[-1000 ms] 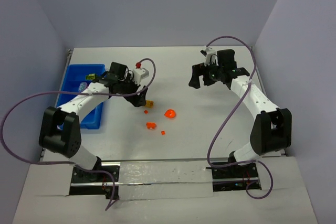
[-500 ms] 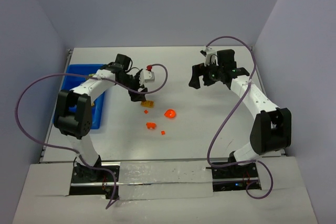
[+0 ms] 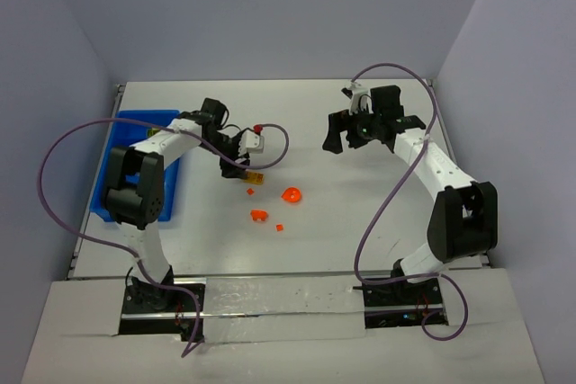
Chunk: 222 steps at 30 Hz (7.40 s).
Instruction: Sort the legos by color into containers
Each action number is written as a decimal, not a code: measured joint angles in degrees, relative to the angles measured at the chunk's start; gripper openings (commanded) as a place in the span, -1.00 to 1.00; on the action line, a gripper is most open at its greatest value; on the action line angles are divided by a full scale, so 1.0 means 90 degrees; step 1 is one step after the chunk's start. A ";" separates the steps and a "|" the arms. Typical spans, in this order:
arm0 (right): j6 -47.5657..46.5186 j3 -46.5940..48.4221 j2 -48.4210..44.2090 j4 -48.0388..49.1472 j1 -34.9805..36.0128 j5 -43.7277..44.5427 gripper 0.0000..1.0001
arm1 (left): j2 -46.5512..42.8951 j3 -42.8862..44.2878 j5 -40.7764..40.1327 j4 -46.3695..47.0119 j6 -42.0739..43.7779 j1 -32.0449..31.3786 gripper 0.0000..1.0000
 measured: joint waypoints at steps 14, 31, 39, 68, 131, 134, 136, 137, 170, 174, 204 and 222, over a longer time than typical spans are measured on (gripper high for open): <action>-0.0006 0.0000 0.0107 -0.0055 -0.0001 -0.0090 1.00 | 0.0483 0.0068 -0.0304 0.0002 0.0381 -0.0206 0.42; -0.0027 0.0002 0.0183 -0.0141 -0.0051 -0.0147 1.00 | 0.0521 0.0027 -0.0507 0.0297 0.0381 -0.0372 0.16; -0.0041 0.0002 0.0223 -0.0147 -0.0058 -0.0163 1.00 | 0.0597 -0.0044 -0.0591 0.0343 0.0386 -0.0423 0.01; -0.0051 0.0049 0.0337 -0.0279 -0.0070 -0.0328 1.00 | -0.3024 0.0270 -0.0440 -0.2731 0.0773 0.4207 -1.00; -0.0068 0.0151 0.0441 -0.0355 -0.0610 0.0207 1.00 | -0.1679 0.0593 -0.1391 0.0947 -0.5295 -0.0627 0.99; -0.0070 0.0158 0.0441 -0.0360 -0.0726 0.0319 1.00 | -0.1211 0.0696 -0.1732 0.1034 -0.5824 -0.0991 0.99; -0.0070 0.0161 0.0441 -0.0365 -0.0765 0.0380 1.00 | -0.0896 0.0744 -0.1761 0.1040 -0.6162 -0.1027 0.99; -0.0070 0.0164 0.0441 -0.0368 -0.0781 0.0405 1.00 | -0.0747 0.0752 -0.1764 0.1034 -0.6334 -0.1011 0.98; -0.0070 0.0213 0.0438 -0.0401 -0.0981 0.0514 1.00 | -0.0844 -0.0701 -0.2360 0.1832 -0.7944 -0.2459 0.51; -0.0073 0.0241 0.0438 -0.0434 -0.0981 0.0512 1.00 | -0.0430 -0.0442 -0.2015 0.1867 -0.8015 -0.2440 0.27; -0.0121 0.0267 0.0438 -0.0540 -0.0981 0.0386 1.00 | 0.0817 0.0155 -0.2033 0.1732 -0.8121 -0.2414 -0.51; -0.0138 0.0279 0.0438 -0.0559 -0.0975 0.0168 0.99 | -0.1376 -0.0519 -0.1409 0.0954 -0.7444 -0.0482 -1.00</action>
